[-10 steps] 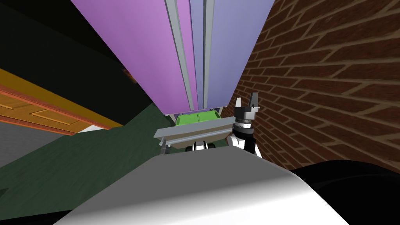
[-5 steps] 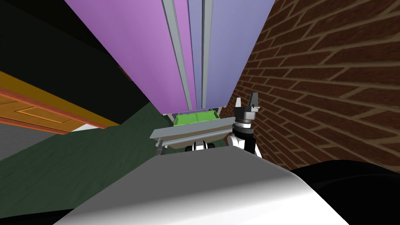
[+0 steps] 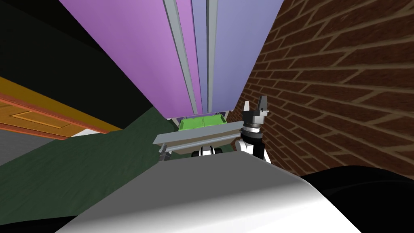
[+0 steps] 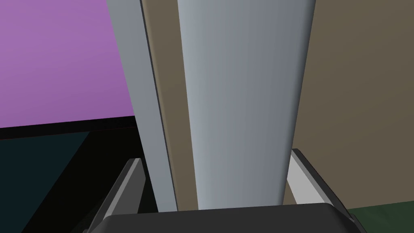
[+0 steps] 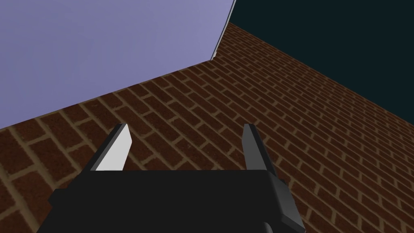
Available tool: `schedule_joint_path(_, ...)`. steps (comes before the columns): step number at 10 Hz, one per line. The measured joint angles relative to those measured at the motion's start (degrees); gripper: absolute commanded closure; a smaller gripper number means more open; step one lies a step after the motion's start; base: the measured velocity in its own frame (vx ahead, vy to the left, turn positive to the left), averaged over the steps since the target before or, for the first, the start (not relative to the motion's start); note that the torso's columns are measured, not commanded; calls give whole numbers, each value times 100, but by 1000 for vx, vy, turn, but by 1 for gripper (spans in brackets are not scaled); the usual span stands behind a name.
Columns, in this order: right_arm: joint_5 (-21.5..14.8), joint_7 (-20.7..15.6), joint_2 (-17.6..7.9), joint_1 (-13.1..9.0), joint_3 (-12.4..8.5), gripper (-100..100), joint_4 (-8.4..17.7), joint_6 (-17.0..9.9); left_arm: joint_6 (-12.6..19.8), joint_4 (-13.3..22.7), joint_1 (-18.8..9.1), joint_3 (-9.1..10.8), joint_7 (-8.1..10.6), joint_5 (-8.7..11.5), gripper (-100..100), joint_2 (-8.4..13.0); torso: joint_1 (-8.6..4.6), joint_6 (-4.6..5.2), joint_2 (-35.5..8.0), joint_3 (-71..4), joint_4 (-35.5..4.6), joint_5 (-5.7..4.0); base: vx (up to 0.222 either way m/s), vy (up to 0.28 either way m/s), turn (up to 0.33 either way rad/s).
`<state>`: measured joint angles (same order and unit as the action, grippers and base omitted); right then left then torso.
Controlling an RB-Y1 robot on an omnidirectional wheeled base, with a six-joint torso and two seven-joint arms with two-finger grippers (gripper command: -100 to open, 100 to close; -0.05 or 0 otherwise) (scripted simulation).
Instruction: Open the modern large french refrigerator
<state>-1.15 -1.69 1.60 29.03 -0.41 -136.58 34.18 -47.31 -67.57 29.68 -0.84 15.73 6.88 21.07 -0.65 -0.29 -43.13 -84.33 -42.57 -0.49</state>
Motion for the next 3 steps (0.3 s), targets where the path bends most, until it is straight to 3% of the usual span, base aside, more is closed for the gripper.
schedule_joint_path(3, 0, 0, 0, 0, 0, 0, 0, 0, 73, 33, -32, -8, -7, -3, 0, -5, 17, 4, 26, -9, 12, 13, 0, 1, -4)
